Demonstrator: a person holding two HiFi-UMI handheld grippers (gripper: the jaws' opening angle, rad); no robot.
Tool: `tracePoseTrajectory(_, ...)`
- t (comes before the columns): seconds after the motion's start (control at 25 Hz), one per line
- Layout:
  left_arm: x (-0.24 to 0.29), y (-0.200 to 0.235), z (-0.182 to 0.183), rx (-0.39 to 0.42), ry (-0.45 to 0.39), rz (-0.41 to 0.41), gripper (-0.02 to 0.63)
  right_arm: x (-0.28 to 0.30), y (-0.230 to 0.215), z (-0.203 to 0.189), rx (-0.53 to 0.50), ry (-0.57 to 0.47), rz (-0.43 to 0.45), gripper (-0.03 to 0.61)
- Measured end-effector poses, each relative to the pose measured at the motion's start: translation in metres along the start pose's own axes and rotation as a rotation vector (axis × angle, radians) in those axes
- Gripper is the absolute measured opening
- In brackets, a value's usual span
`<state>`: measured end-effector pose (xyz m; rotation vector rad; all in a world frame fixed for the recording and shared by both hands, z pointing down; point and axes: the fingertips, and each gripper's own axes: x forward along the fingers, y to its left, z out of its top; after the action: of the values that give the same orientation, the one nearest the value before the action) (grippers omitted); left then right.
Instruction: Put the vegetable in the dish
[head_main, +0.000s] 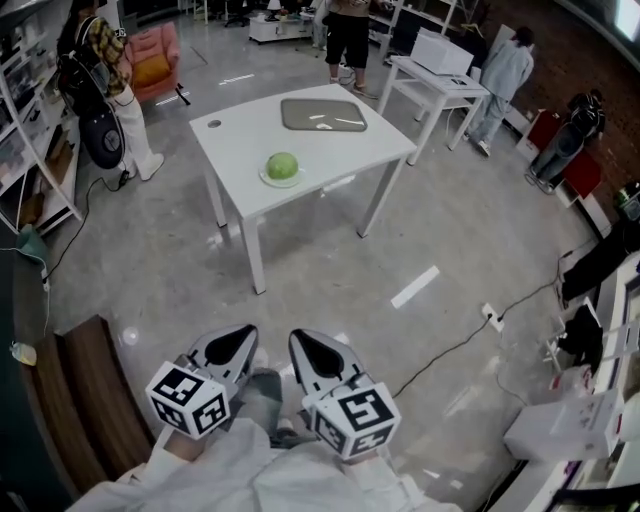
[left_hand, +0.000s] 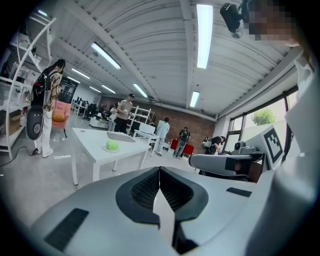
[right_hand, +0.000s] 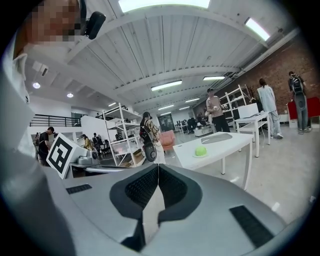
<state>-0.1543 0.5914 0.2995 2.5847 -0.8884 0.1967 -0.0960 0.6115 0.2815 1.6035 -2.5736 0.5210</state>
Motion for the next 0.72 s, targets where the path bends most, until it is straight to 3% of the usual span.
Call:
tracePoseTrajectory(0.36, 0.075, 0.098, 0.082, 0.053, -0.01, -0.039, 0.009, 0.119, -0.05, 0.075, -0.041, -0.061, -0.033, 0.012)
tracePoseTrajectory(0.72, 0.131, 0.181, 0.138, 0.078, -0.028, -0.091, 0.009, 0.212, -0.09, 0.112, -0.041, -0.083, -0.092, 0.012)
